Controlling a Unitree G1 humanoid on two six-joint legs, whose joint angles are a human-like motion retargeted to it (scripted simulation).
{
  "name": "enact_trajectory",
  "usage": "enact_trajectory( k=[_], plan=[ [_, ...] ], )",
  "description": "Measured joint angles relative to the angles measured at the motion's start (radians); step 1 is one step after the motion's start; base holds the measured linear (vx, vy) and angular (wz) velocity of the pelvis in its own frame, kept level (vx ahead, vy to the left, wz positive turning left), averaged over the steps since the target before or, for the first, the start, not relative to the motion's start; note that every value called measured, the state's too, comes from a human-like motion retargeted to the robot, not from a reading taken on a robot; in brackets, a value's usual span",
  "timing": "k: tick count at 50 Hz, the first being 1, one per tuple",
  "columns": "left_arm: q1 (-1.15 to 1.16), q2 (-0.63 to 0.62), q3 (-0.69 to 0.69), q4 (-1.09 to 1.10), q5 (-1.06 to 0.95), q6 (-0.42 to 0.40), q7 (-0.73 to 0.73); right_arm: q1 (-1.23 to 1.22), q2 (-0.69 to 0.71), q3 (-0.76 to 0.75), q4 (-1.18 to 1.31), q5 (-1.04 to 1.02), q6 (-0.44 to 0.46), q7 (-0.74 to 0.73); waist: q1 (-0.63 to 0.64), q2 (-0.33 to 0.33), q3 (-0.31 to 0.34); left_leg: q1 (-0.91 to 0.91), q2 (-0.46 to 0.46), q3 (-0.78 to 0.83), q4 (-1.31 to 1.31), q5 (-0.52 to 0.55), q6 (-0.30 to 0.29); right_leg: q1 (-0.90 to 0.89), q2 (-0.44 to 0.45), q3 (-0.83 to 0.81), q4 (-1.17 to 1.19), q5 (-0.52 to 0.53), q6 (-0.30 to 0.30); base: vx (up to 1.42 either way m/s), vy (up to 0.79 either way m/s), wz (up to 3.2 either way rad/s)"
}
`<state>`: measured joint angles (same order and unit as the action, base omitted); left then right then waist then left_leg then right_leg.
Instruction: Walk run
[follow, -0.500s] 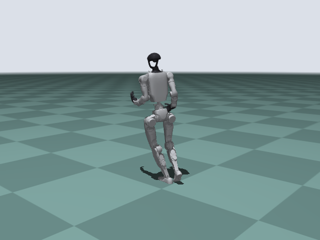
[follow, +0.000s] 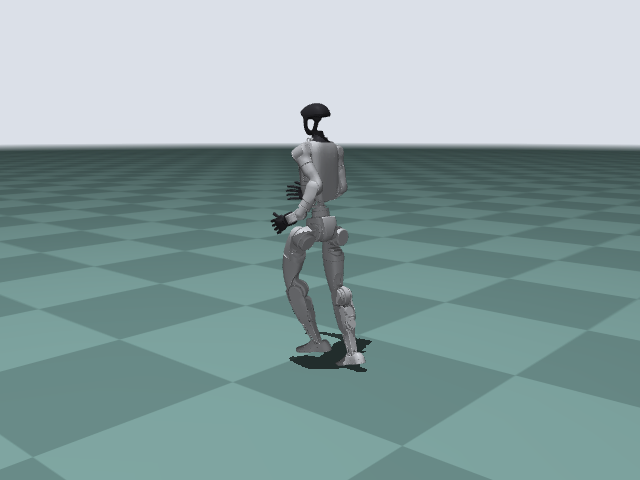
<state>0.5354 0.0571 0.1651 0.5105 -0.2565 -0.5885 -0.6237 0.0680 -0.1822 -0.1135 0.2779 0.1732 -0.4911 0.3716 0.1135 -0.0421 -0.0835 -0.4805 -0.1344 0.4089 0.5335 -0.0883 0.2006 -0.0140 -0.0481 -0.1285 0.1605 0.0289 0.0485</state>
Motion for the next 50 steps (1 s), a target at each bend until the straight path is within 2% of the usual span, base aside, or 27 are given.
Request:
enact_trajectory(
  k=[3,5,7,8,10,11,13,15,18,20,21,23,25,27,28,29,30,31,32,33,34,37,40,45,47,48,50],
  plan=[
    [-0.001,0.003,0.007,-0.027,0.0,-0.006,0.042,0.012,-0.001,0.005,-0.043,-0.003,-0.002,-0.001,0.08,0.022,0.03,0.025,-0.051,0.009,-0.369,-0.024,-0.046,0.13,0.081,-0.042,-0.054,0.238,0.031,1.24,-0.4,0.11],
    [-0.021,-0.01,-0.006,-0.049,0.01,-0.01,0.079,0.024,0.01,-0.001,-0.056,0.014,0.001,0.011,0.095,0.021,0.035,0.053,-0.08,0.014,-0.487,0.008,0.002,0.198,0.097,-0.087,-0.043,0.372,0.106,1.39,-0.6,0.52],
    [-0.058,-0.028,-0.024,-0.065,0.01,-0.009,0.118,0.033,0.025,-0.002,-0.045,0.032,0.008,0.023,0.117,-0.026,0.05,0.085,-0.02,0.031,-0.406,0.042,0.061,0.205,0.088,-0.038,0.1,0.488,0.156,1.37,-1.26,0.41],
    [-0.08,-0.037,-0.048,-0.071,0.006,-0.01,0.145,0.044,0.034,-0.009,-0.036,0.041,0.009,0.032,0.094,-0.049,0.055,0.109,-0.046,-0.004,-0.323,-0.084,0.061,0.17,0.057,-0.064,0.273,0.493,0.173,1.79,-0.89,1.53],
    [-0.137,-0.072,-0.113,-0.057,-0.014,-0.029,0.191,0.093,0.059,-0.029,-0.003,0.031,0.003,0.055,0.043,-0.051,0.053,0.083,-0.121,-0.232,-0.135,-0.205,0.061,0.092,0.065,-0.076,0.573,0.495,0.143,1.88,-0.1,2.11],
    [-0.183,-0.09,-0.104,-0.059,-0.032,-0.035,0.186,0.11,0.079,-0.021,0.027,0.024,0.009,0.061,0.011,-0.012,0.036,0.116,-0.036,-0.189,-0.105,-0.232,0.061,0.057,0.112,-0.036,0.586,0.495,0.117,1.46,0.16,1.2],
    [-0.268,-0.138,-0.095,-0.076,-0.043,-0.017,0.153,0.131,0.105,0.002,0.092,0.018,0.018,0.062,-0.013,0.074,0.007,0.166,0.063,-0.191,-0.067,-0.293,0.061,-0.037,0.131,-0.035,0.639,0.427,0.029,1.1,0.05,0.4],
    [-0.327,-0.187,-0.145,-0.115,-0.026,-0.006,0.166,0.179,0.105,0.009,0.13,0.047,0.017,0.062,-0.012,0.122,-0.022,0.218,0.067,-0.25,-0.089,-0.306,0.061,-0.149,0.161,0.012,0.639,0.302,-0.053,1.48,-0.03,1.0],
    [-0.383,-0.161,-0.226,-0.205,-0.056,-0.037,0.29,0.274,0.096,-0.039,0.123,0.091,0.009,0.105,-0.043,0.129,-0.035,0.323,-0.002,-0.339,-0.244,-0.171,0.061,-0.325,0.008,-0.058,0.557,0.092,-0.123,1.09,-0.07,1.9],
    [-0.395,-0.116,-0.279,-0.256,-0.067,-0.047,0.322,0.33,0.102,-0.079,0.119,0.095,0.002,0.102,-0.126,0.148,-0.044,0.385,-0.039,-0.456,-0.303,-0.055,0.061,-0.39,-0.074,-0.153,0.403,0.019,-0.087,1.27,-0.14,3.19],
    [-0.394,-0.086,-0.291,-0.274,-0.065,-0.044,0.31,0.353,0.103,-0.091,0.117,0.093,-0.003,0.092,-0.168,0.154,-0.042,0.425,-0.053,-0.496,-0.321,0.004,0.061,-0.407,-0.075,-0.143,0.305,-0.008,-0.065,1.21,-0.21,3.18],
    [-0.39,-0.019,-0.302,-0.3,-0.055,-0.029,0.272,0.381,0.102,-0.11,0.11,0.086,-0.011,0.071,-0.249,0.153,-0.029,0.517,-0.067,-0.53,-0.361,0.127,0.054,-0.431,-0.061,-0.065,0.126,-0.065,-0.032,1.17,-0.34,2.74],
    [-0.387,0.061,-0.297,-0.304,-0.032,-0.007,0.22,0.379,0.102,-0.113,0.098,0.076,-0.011,0.049,-0.316,0.156,-0.006,0.604,-0.034,-0.536,-0.38,0.24,0.019,-0.429,-0.022,0.128,-0.024,-0.118,0.057,1.25,-0.63,2.03],
    [-0.381,0.135,-0.289,-0.281,-0.005,0.007,0.191,0.353,0.09,-0.104,0.078,0.071,-0.007,0.036,-0.325,0.141,0.004,0.659,-0.024,-0.519,-0.339,0.352,-0.034,-0.428,-0.048,0.12,-0.054,-0.067,0.12,1.06,-0.61,1.14],
    [-0.376,0.167,-0.286,-0.265,0.005,0.013,0.18,0.331,0.085,-0.104,0.067,0.067,-0.003,0.032,-0.343,0.122,0.008,0.677,-0.035,-0.523,-0.29,0.421,-0.065,-0.422,-0.047,0.131,-0.025,0.027,0.122,1.15,-0.67,1.05],
    [-0.363,0.192,-0.271,-0.248,0.007,0.018,0.163,0.309,0.082,-0.098,0.057,0.062,-0.001,0.029,-0.344,0.112,0.006,0.667,-0.043,-0.51,-0.211,0.501,-0.099,-0.408,-0.047,0.125,0.027,-0.001,0.109,1.23,-0.73,0.8],
    [-0.345,0.213,-0.251,-0.232,0.005,0.023,0.143,0.287,0.08,-0.091,0.046,0.056,0.001,0.027,-0.338,0.108,0.0,0.642,-0.05,-0.488,-0.115,0.588,-0.136,-0.388,-0.047,0.109,0.091,-0.091,0.087,1.37,-0.85,0.19],
    [-0.312,0.214,-0.221,-0.206,0.009,0.022,0.104,0.273,0.081,-0.077,0.041,0.06,-0.005,0.01,-0.307,0.127,0.004,0.583,0.007,-0.398,0.07,0.602,-0.114,-0.359,0.042,0.219,0.146,-0.158,0.086,1.48,-0.89,0.08],
    [-0.287,0.203,-0.194,-0.176,0.014,0.021,0.067,0.247,0.077,-0.077,0.041,0.068,-0.008,-0.004,-0.278,0.138,0.007,0.521,0.049,-0.337,0.224,0.612,-0.099,-0.335,0.071,0.243,0.189,-0.208,0.088,1.51,-0.79,0.45],
    [-0.281,0.17,-0.174,-0.138,0.024,0.017,0.037,0.195,0.062,-0.103,0.051,0.085,-0.008,-0.012,-0.255,0.133,0.007,0.456,0.063,-0.33,0.316,0.612,-0.095,-0.321,-0.021,0.097,0.206,-0.223,0.098,1.36,-0.56,0.55],
    [-0.257,0.126,-0.152,-0.109,0.028,0.015,0.028,0.155,0.047,-0.105,0.057,0.09,-0.004,-0.007,-0.234,0.11,-0.003,0.403,0.061,-0.28,0.366,0.557,-0.068,-0.292,-0.057,0.058,0.201,-0.24,0.092,1.22,-0.36,0.28],
    [-0.15,-0.025,-0.094,-0.063,0.021,0.006,0.045,0.061,0.012,-0.044,0.054,0.076,0.008,0.024,-0.164,0.041,-0.02,0.258,0.008,-0.147,0.386,0.308,0.004,-0.198,-0.063,0.099,0.152,-0.255,0.056,1.1,-0.21,-0.48],
    [-0.058,-0.127,-0.067,-0.058,-0.009,0.002,0.065,0.014,-0.008,-0.012,0.023,0.059,-0.003,0.04,-0.096,-0.008,-0.008,0.113,-0.049,-0.103,0.254,0.082,0.044,-0.09,-0.063,0.063,0.061,-0.123,0.043,1.26,-0.27,0.26],
    [-0.018,-0.147,-0.04,-0.078,-0.026,-0.01,0.086,0.018,-0.026,0.017,-0.032,0.024,-0.018,0.038,0.035,-0.01,0.026,0.045,-0.048,-0.006,-0.283,-0.063,0.015,0.086,0.037,-0.02,-0.04,0.249,0.045,1.14,-0.39,0.52],
    [-0.035,-0.135,-0.035,-0.103,-0.01,-0.011,0.103,0.036,-0.017,0.01,-0.041,0.005,-0.011,0.043,0.063,-0.009,0.037,0.069,-0.068,0.028,-0.434,-0.07,-0.008,0.156,0.073,-0.067,-0.043,0.375,0.084,1.32,-0.45,0.85],
    [-0.048,-0.13,-0.037,-0.12,-0.003,-0.015,0.116,0.045,-0.011,0.009,-0.039,-0.003,-0.009,0.045,0.072,-0.013,0.041,0.073,-0.068,0.04,-0.456,-0.03,0.035,0.183,0.083,-0.043,-0.023,0.437,0.124,1.3,-0.85,0.7],
    [-0.093,-0.117,-0.044,-0.15,0.009,-0.017,0.153,0.055,0.0,0.008,-0.018,-0.025,-0.003,0.053,0.088,-0.076,0.076,0.102,-0.018,0.026,-0.393,0.009,0.061,0.177,0.067,0.001,0.189,0.495,0.161,1.63,-1.49,0.67]
  ],
)
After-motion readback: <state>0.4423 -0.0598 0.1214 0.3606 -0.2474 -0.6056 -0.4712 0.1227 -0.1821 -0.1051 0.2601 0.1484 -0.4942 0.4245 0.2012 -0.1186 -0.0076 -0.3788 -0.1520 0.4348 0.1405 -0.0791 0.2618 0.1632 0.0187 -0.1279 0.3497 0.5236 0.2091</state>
